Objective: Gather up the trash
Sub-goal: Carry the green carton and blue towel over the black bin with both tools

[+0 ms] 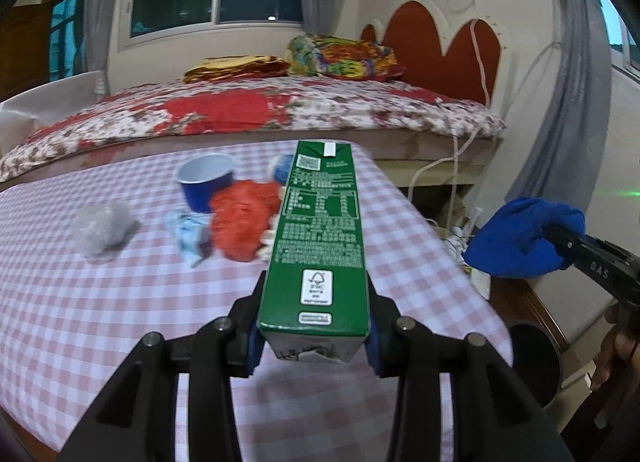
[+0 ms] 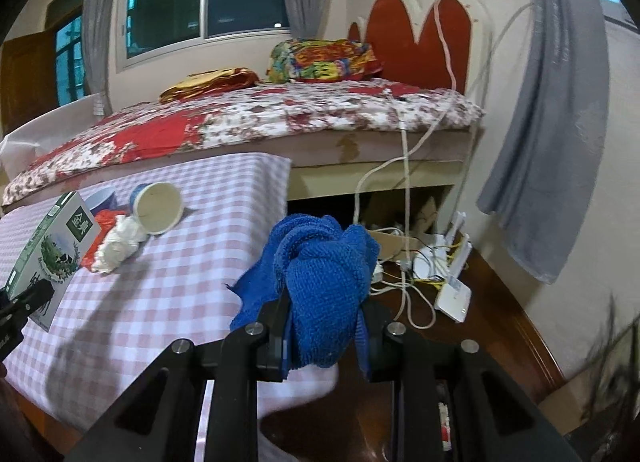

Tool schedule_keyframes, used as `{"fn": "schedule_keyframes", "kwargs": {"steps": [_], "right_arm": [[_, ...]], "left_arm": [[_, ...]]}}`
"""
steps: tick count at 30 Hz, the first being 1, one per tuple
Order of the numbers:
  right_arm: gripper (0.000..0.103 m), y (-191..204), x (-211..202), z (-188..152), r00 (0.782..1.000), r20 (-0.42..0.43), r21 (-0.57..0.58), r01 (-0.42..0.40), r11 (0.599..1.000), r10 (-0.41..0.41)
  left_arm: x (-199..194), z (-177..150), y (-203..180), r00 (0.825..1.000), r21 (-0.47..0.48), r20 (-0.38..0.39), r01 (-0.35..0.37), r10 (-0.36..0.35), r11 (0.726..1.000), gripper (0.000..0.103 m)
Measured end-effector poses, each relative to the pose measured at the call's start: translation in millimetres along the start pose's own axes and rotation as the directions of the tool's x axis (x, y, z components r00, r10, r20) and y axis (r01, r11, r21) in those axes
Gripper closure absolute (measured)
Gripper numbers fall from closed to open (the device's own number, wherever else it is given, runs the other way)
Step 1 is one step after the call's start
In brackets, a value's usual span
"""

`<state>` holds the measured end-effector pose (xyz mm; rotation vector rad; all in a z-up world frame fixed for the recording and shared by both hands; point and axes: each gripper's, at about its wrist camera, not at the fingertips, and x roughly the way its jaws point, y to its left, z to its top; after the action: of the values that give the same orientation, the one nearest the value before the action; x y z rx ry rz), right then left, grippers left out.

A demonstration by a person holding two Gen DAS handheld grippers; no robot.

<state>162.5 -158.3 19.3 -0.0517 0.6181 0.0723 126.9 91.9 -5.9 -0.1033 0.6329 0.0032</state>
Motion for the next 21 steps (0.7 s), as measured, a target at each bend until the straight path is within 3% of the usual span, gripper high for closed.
{"fn": "schedule_keyframes", "kwargs": {"steps": [12, 21], "right_arm": [[0.077, -71, 1, -30, 0.992, -0.056, 0.08, 0.115, 0.99, -0.111], [0.077, -113, 1, -53, 0.978, -0.104, 0.132, 0.193, 0.972, -0.18]], "left_arm": [[18, -5, -65, 0.993, 0.085, -0.031, 0.115, -0.113, 0.99, 0.062], [27, -14, -118, 0.975, 0.161, -0.077, 0.218, -0.208, 0.962, 0.062]]}}
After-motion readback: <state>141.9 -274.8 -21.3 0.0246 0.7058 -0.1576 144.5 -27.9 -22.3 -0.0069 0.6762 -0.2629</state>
